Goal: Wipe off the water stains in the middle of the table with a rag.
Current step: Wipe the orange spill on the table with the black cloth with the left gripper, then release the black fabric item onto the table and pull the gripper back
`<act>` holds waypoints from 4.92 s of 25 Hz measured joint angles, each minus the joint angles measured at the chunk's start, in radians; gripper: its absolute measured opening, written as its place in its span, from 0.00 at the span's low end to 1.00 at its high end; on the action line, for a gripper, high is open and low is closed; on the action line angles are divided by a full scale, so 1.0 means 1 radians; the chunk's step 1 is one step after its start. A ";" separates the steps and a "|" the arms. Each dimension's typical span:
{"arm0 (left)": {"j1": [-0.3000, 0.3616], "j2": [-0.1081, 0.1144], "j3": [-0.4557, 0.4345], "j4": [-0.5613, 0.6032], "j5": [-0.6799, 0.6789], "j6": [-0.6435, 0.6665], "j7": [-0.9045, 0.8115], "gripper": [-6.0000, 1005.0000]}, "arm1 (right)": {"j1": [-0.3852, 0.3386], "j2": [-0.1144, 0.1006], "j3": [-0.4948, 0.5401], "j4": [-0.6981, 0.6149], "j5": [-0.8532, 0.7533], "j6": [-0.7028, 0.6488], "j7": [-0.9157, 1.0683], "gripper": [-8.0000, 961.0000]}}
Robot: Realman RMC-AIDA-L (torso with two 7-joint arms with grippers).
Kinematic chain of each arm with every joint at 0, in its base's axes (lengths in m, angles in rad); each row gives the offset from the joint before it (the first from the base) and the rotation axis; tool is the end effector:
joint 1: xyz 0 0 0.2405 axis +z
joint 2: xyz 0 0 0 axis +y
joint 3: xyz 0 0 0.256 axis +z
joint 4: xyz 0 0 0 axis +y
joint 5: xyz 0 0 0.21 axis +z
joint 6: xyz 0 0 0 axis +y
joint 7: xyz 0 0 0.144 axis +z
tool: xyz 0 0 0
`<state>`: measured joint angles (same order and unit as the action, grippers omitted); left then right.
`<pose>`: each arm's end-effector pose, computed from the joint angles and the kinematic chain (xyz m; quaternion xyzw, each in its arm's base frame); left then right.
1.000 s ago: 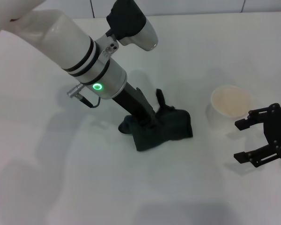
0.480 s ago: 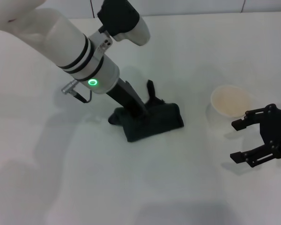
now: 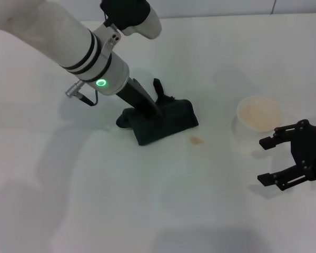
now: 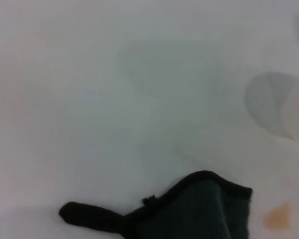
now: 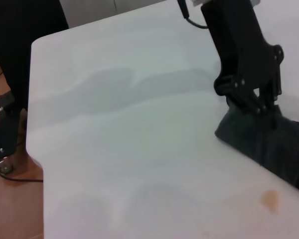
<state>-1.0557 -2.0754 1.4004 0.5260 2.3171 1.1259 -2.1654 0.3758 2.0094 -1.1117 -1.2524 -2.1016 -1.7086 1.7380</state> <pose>-0.1452 0.4099 -0.0918 -0.9648 -0.2065 0.1337 0.0927 0.2356 0.3039 0.0409 -0.9884 0.1391 0.0242 0.0559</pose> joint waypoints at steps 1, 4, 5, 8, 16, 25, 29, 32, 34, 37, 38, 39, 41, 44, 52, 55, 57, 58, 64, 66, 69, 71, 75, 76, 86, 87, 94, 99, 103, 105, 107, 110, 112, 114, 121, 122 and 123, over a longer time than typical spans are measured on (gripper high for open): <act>0.002 -0.003 0.002 0.006 0.000 0.012 0.009 0.09 | 0.000 0.000 0.000 0.001 0.000 0.000 0.000 0.88; 0.002 -0.009 0.007 0.012 -0.008 0.061 0.046 0.09 | 0.000 0.000 -0.001 0.001 0.000 0.000 0.000 0.88; 0.002 -0.011 0.008 0.012 -0.010 0.075 0.055 0.09 | 0.001 0.000 -0.001 0.001 0.001 0.000 0.000 0.88; 0.001 -0.015 0.030 0.012 -0.029 0.107 0.075 0.09 | 0.001 0.001 -0.001 0.001 0.004 0.003 -0.001 0.88; 0.017 -0.015 0.133 0.067 -0.145 0.202 0.122 0.09 | -0.004 0.000 0.003 -0.005 0.002 0.002 0.000 0.88; 0.041 -0.006 0.144 0.077 -0.132 0.167 0.093 0.09 | -0.015 -0.003 0.009 -0.011 -0.001 0.006 0.000 0.88; 0.055 -0.005 0.065 0.078 -0.011 0.111 0.027 0.09 | -0.015 -0.004 0.011 -0.011 -0.001 0.008 0.000 0.88; 0.059 -0.005 0.033 0.079 0.052 0.068 -0.032 0.09 | -0.014 -0.003 0.011 -0.012 -0.002 0.008 0.000 0.88; 0.059 -0.004 0.027 0.081 0.086 0.035 -0.074 0.09 | -0.014 -0.003 0.010 -0.012 -0.002 0.008 0.000 0.88; 0.063 -0.004 0.025 0.089 0.103 0.011 -0.093 0.09 | -0.013 -0.003 0.010 -0.012 -0.002 0.008 0.000 0.88; 0.065 -0.005 0.028 0.090 0.098 0.015 -0.081 0.09 | -0.012 -0.003 0.010 -0.011 -0.002 0.008 0.000 0.88; 0.065 -0.007 0.031 0.090 0.088 0.023 -0.067 0.09 | -0.011 -0.003 0.010 -0.009 -0.002 0.008 0.000 0.88; 0.065 -0.010 0.037 0.091 0.063 0.043 -0.038 0.09 | -0.007 -0.003 0.010 -0.006 -0.002 0.008 0.000 0.88; 0.063 -0.012 0.055 0.091 -0.007 0.085 0.016 0.09 | -0.007 -0.003 0.010 -0.007 -0.002 0.009 0.000 0.88; 0.065 -0.012 0.208 0.136 -0.176 0.195 0.091 0.09 | -0.008 -0.005 0.010 -0.016 -0.001 0.010 0.000 0.88; 0.070 -0.012 0.230 0.143 -0.182 0.164 0.074 0.09 | -0.008 -0.005 0.010 -0.017 -0.001 0.010 0.000 0.88; 0.073 -0.010 0.225 0.138 -0.178 0.137 0.057 0.09 | -0.008 -0.005 0.010 -0.018 -0.001 0.010 0.000 0.88; 0.073 -0.008 0.217 0.136 -0.172 0.131 0.051 0.09 | -0.009 -0.005 0.010 -0.018 -0.001 0.010 0.001 0.88; 0.078 -0.007 0.126 0.134 -0.008 0.042 -0.071 0.09 | -0.012 -0.004 0.010 -0.018 -0.002 0.008 0.001 0.88; 0.079 -0.006 0.096 0.131 0.034 0.010 -0.111 0.09 | -0.012 -0.003 0.010 -0.017 -0.002 0.008 0.001 0.88; 0.081 -0.006 0.062 0.130 0.072 -0.015 -0.130 0.09 | -0.012 -0.003 0.007 -0.014 -0.002 0.008 0.002 0.88; 0.082 -0.007 0.057 0.130 0.076 -0.023 -0.131 0.09 | -0.012 -0.002 0.004 -0.013 -0.003 0.007 0.002 0.88; 0.079 -0.012 0.066 0.130 0.061 -0.009 -0.104 0.09 | -0.012 -0.002 0.003 -0.011 -0.004 0.007 0.002 0.88; 0.076 -0.014 0.082 0.129 0.036 0.009 -0.083 0.09 | -0.012 -0.002 0.003 -0.011 -0.005 0.006 0.002 0.88; 0.068 -0.014 0.223 0.146 -0.152 0.155 0.024 0.09 | -0.012 -0.010 0.012 -0.028 -0.017 0.003 0.002 0.88; 0.071 -0.014 0.229 0.151 -0.156 0.161 0.024 0.09 | -0.012 -0.011 0.015 -0.031 -0.018 0.002 0.002 0.88; 0.104 -0.007 0.174 0.176 -0.112 0.115 -0.011 0.09 | -0.003 -0.011 0.023 -0.031 -0.026 -0.007 0.002 0.88; 0.126 -0.005 0.057 0.180 -0.017 0.105 -0.019 0.09 | -0.007 -0.010 0.023 -0.034 -0.027 -0.010 0.007 0.88; 0.172 -0.003 -0.018 0.230 0.042 0.111 -0.020 0.09 | -0.011 -0.010 0.023 -0.042 -0.027 -0.015 0.023 0.88; 0.223 -0.003 -0.031 0.289 0.056 0.124 -0.021 0.09 | -0.011 -0.008 0.023 -0.045 -0.028 -0.017 0.026 0.88; 0.272 -0.003 -0.037 0.349 0.056 0.152 -0.014 0.09 | -0.009 -0.005 0.023 -0.048 -0.028 -0.019 0.029 0.88; 0.336 -0.003 -0.039 0.442 0.056 0.214 -0.005 0.10 | -0.001 -0.004 0.023 -0.049 -0.027 -0.021 0.038 0.88; 0.368 -0.003 -0.040 0.481 0.051 0.240 0.001 0.12 | 0.001 -0.004 0.023 -0.049 -0.027 -0.021 0.042 0.88; 0.389 -0.003 -0.041 0.500 0.048 0.251 0.011 0.14 | 0.001 -0.003 0.023 -0.049 -0.026 -0.018 0.042 0.88; 0.464 -0.003 -0.081 0.561 0.023 0.276 0.052 0.21 | 0.006 -0.003 0.023 -0.049 -0.020 -0.008 0.043 0.88; 0.472 -0.003 -0.090 0.567 0.014 0.280 0.063 0.22 | 0.007 -0.003 0.023 -0.049 -0.020 -0.005 0.043 0.88; 0.483 -0.003 -0.104 0.577 -0.002 0.289 0.081 0.23 | 0.008 -0.002 0.023 -0.049 -0.020 -0.001 0.043 0.88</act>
<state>-0.5732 -2.0785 1.2960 1.1026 2.3146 1.4151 -2.0843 0.3839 2.0070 -1.0891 -1.3013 -2.1220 -1.7099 1.7807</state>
